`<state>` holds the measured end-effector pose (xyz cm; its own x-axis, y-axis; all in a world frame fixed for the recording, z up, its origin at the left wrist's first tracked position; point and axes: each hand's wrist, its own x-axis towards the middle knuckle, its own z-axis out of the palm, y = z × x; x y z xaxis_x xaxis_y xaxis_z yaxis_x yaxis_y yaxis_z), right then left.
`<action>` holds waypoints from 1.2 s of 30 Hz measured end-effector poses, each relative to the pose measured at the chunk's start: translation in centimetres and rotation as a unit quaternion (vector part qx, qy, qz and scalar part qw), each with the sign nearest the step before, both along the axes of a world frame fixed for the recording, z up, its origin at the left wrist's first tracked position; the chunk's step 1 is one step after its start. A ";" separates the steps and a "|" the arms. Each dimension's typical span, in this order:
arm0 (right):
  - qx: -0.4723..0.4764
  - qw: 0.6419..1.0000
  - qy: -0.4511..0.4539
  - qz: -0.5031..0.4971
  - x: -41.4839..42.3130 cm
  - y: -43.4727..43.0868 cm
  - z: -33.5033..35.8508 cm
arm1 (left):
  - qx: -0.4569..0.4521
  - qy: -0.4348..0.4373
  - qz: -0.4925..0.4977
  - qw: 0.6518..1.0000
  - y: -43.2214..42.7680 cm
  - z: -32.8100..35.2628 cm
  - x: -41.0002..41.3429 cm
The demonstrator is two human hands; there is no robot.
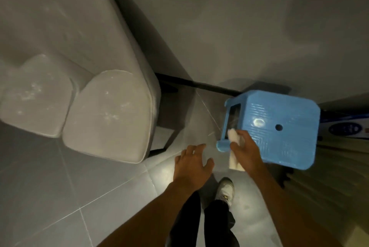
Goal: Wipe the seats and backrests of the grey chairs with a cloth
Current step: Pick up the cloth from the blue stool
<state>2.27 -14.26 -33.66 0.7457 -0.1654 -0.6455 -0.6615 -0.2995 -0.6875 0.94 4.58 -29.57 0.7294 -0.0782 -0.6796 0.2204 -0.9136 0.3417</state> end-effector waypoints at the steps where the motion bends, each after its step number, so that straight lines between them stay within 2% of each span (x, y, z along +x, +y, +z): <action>1: 0.013 1.000 -0.008 0.010 -0.2 1.6 1.3 | 0.006 -0.006 0.012 1.000 1.3 1.0 -0.3; 7: 0.036 0.994 -0.070 0.076 -0.2 11.9 8.7 | 0.026 -0.055 0.132 0.989 11.7 7.0 -2.1; 12: 0.089 0.993 -0.028 0.077 -1.0 21.5 12.6 | 0.009 -0.092 0.247 0.965 20.7 10.8 -4.2; 15: 0.087 0.994 -0.010 0.068 -1.6 27.4 12.7 | 0.001 -0.094 0.284 0.954 27.1 10.5 -5.1; 20: 0.082 0.995 -0.004 0.050 -2.0 37.6 9.1 | -0.004 -0.071 0.307 0.949 39.5 6.6 -4.5; 26: -0.042 0.999 -0.007 -0.025 -0.4 47.1 4.3 | 0.011 -0.062 0.271 0.960 49.9 0.3 -0.7; 32: -0.138 0.990 -0.017 0.009 -0.1 49.7 -0.7 | 0.005 -0.053 0.311 0.949 51.7 -7.3 1.0; 36: -0.197 0.978 -0.017 0.069 0.7 49.9 -3.5 | 0.051 -0.078 0.227 0.969 50.5 -11.4 1.4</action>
